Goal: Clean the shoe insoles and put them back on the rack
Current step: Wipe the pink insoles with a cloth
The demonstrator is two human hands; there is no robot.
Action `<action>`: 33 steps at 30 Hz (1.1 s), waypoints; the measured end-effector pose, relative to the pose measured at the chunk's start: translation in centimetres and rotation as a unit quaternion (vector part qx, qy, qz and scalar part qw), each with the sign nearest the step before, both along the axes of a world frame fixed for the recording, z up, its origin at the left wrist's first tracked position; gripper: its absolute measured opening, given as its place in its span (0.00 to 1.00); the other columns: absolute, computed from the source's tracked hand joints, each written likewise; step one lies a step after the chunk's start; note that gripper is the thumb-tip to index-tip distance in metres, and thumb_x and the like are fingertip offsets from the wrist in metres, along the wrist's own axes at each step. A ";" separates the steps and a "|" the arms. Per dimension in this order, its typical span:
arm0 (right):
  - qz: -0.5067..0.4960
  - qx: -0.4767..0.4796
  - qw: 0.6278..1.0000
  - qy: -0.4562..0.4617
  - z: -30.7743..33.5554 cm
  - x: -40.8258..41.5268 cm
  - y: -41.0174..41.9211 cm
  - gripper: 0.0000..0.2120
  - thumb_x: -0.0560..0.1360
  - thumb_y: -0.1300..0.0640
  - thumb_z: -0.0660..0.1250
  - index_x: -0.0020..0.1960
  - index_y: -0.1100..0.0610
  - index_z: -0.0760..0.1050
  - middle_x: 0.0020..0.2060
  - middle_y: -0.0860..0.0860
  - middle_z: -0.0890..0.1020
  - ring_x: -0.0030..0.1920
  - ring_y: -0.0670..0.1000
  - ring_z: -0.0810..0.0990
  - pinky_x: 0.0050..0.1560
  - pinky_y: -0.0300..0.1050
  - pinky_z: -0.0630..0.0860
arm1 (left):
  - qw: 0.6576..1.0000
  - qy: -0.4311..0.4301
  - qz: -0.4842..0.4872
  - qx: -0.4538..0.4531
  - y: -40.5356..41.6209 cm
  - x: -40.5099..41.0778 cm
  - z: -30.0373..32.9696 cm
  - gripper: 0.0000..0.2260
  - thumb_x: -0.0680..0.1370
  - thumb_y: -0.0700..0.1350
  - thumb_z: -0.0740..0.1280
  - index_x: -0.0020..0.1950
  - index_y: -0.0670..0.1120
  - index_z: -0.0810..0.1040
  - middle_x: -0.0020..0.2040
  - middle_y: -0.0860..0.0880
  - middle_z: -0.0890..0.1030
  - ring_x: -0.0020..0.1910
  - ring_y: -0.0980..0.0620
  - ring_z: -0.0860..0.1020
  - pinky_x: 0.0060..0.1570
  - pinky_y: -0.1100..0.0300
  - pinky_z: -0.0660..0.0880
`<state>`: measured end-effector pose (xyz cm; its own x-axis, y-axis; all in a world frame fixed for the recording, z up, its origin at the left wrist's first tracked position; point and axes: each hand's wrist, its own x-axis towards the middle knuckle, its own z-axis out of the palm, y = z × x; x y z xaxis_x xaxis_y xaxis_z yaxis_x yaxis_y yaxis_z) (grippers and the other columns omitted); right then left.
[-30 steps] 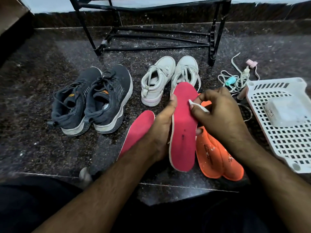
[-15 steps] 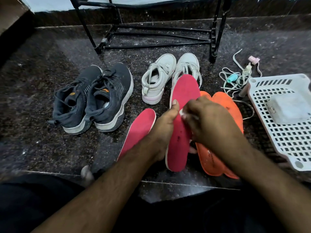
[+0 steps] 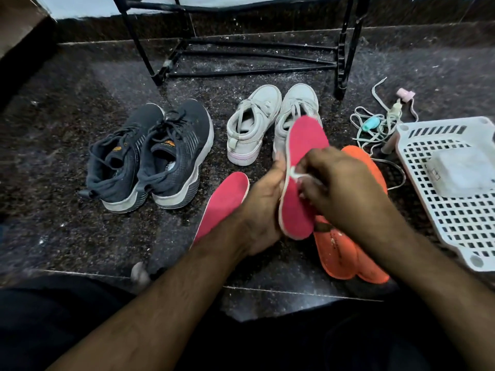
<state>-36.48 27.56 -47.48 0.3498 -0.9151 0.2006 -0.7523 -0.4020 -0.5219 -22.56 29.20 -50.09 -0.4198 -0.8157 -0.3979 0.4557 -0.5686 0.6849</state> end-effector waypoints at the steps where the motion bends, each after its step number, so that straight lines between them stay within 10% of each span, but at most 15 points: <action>1: -0.038 -0.003 0.999 -0.009 0.2 -0.8 -0.8 0.06 0.72 0.61 0.70 0.49 0.55 0.79 0.44 0.53 0.80 0.45 0.55 0.79 0.48 0.46 0.71 | 1.000 -0.014 -0.009 -0.014 0.2 -0.3 0.1 0.26 0.81 0.62 0.53 0.68 0.44 0.72 0.50 0.47 0.83 0.46 0.46 0.82 0.40 0.50 0.80; 6: -0.009 -0.008 1.000 -0.025 -0.1 0.7 0.6 0.05 0.71 0.59 0.67 0.47 0.56 0.79 0.41 0.53 0.80 0.43 0.55 0.78 0.45 0.44 0.68 | 0.997 -0.031 0.060 -0.040 0.2 -0.4 -0.4 0.09 0.84 0.50 0.56 0.58 0.49 0.72 0.41 0.48 0.78 0.33 0.51 0.77 0.26 0.61 0.72; 15: -0.076 -0.020 0.997 -0.016 1.2 -1.9 -1.4 0.06 0.74 0.58 0.70 0.50 0.53 0.80 0.44 0.50 0.80 0.45 0.51 0.78 0.48 0.41 0.70 | 0.994 -0.078 0.028 -0.074 0.3 -0.2 -0.7 0.16 0.85 0.53 0.53 0.67 0.49 0.71 0.48 0.43 0.80 0.31 0.45 0.80 0.19 0.62 0.68; 19: -0.044 -0.016 0.999 -0.001 0.6 -0.3 -0.1 0.06 0.72 0.60 0.70 0.49 0.55 0.80 0.43 0.52 0.80 0.45 0.54 0.78 0.47 0.43 0.68 | 0.996 -0.052 0.022 -0.067 0.3 -0.1 -0.2 0.16 0.77 0.54 0.60 0.62 0.50 0.74 0.45 0.49 0.83 0.35 0.47 0.82 0.25 0.56 0.76; 23: 0.077 0.064 0.995 0.013 -0.1 2.8 3.0 0.04 0.70 0.60 0.69 0.44 0.54 0.78 0.41 0.52 0.80 0.43 0.55 0.78 0.45 0.48 0.71 | 0.994 -0.046 0.100 -0.030 -0.3 0.2 -0.7 0.19 0.82 0.49 0.59 0.68 0.39 0.75 0.59 0.38 0.81 0.55 0.44 0.80 0.61 0.49 0.77; 29: -0.052 0.002 0.999 -0.007 1.2 -0.7 0.0 0.06 0.71 0.59 0.71 0.48 0.54 0.79 0.43 0.52 0.81 0.45 0.55 0.80 0.48 0.52 0.76 | 0.993 -0.096 0.056 -0.049 -0.3 0.1 -0.5 0.17 0.84 0.53 0.54 0.70 0.51 0.71 0.53 0.48 0.83 0.36 0.43 0.83 0.23 0.54 0.77; 33: 0.016 0.043 0.999 0.013 0.3 1.4 1.9 0.06 0.70 0.60 0.70 0.47 0.55 0.78 0.44 0.54 0.81 0.47 0.57 0.79 0.48 0.53 0.75 | 0.991 -0.081 0.107 -0.024 -0.2 -0.1 -0.4 0.15 0.84 0.48 0.57 0.68 0.47 0.72 0.53 0.45 0.82 0.44 0.49 0.83 0.42 0.52 0.82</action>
<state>-35.04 29.49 -47.17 0.3823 -0.9171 0.1129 -0.7536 -0.3801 -0.5363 -22.71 29.04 -50.49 -0.1691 -0.8987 -0.4046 0.4446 -0.4359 0.7825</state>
